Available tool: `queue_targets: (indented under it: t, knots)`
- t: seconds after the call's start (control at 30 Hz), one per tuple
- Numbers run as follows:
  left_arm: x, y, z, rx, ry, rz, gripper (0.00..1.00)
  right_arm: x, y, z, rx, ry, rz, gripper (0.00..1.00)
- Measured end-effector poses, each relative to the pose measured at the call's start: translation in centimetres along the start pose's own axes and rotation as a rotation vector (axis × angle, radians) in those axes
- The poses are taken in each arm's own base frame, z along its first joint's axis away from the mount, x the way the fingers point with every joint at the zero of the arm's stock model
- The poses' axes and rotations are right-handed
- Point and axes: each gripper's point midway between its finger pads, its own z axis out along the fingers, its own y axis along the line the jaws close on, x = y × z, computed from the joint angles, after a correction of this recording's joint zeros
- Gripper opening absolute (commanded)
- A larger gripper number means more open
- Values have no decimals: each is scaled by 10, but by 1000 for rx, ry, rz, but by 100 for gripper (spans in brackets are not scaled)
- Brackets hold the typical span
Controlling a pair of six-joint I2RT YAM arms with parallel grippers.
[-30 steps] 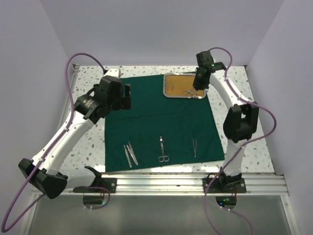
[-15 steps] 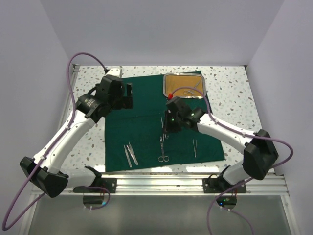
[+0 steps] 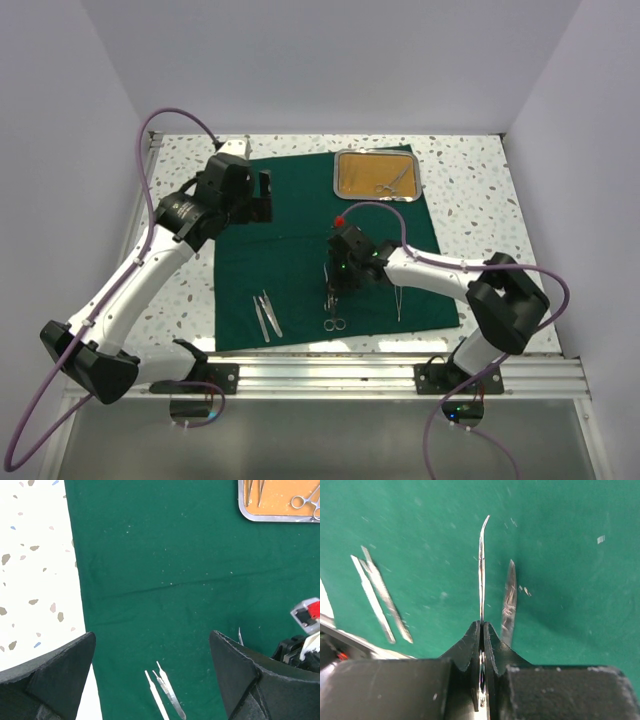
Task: Open and lay out the surgical kit
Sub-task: Place the medical item in the surgical kit, then pick up the medical item from the container.
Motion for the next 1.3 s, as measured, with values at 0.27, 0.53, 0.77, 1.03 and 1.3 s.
queue_targets:
  t: [0.27,0.53,0.77,1.03,1.3]
  knots:
    - [7,1,3,-1,15,5,100,28,-17,-2,45,55,-14,0]
    - [5,-5,8,20,15,2,100,25,-12,-19,60,54,-34,99]
    - [6,-6,10,19,18,3,100,-8,3,-58,103,-16,-94,99]
    - [5,-6,10,17,16,3,100,-153,4,-126,145,-301,-46,97]
    - [2,-3,-1,25,-7,-6,100,-262,-105,-72,406,-293,64,94]
